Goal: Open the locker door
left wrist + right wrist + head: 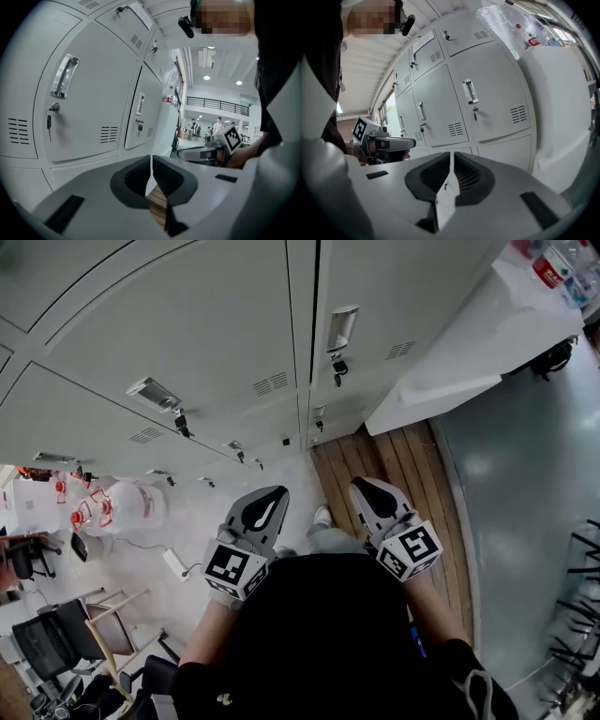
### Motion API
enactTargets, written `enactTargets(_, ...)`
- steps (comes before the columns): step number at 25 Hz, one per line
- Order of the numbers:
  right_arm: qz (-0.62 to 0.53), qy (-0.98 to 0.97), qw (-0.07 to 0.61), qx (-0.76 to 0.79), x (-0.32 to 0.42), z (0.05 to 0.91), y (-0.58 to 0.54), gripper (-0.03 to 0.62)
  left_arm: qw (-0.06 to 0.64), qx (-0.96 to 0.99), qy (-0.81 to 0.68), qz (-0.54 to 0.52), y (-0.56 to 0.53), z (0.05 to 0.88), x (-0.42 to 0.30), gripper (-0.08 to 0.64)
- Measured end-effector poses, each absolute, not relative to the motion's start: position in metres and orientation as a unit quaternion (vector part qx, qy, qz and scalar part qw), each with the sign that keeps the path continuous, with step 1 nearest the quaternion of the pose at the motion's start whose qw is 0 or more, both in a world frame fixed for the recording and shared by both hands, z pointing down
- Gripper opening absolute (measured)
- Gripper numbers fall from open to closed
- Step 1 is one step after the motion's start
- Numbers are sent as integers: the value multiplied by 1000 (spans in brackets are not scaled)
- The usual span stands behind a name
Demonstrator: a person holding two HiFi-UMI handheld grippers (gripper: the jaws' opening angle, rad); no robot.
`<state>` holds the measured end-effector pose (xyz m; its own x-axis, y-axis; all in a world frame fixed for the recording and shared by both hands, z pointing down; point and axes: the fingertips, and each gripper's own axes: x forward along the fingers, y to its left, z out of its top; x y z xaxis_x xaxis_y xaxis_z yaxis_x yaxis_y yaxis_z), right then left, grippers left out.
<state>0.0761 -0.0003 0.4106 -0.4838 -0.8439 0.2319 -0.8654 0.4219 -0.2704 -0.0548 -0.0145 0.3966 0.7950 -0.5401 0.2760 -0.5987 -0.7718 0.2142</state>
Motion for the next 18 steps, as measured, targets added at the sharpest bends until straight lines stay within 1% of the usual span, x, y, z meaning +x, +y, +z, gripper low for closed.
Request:
enactTargets(7,199,-860,40,469,95,438,-36,44,148,919,-350,109,-38,401,-40,28)
enactTargets(18,216,-869,73,440,92,486,-76,44,161,900,-389,112,-53,412,-38,28)
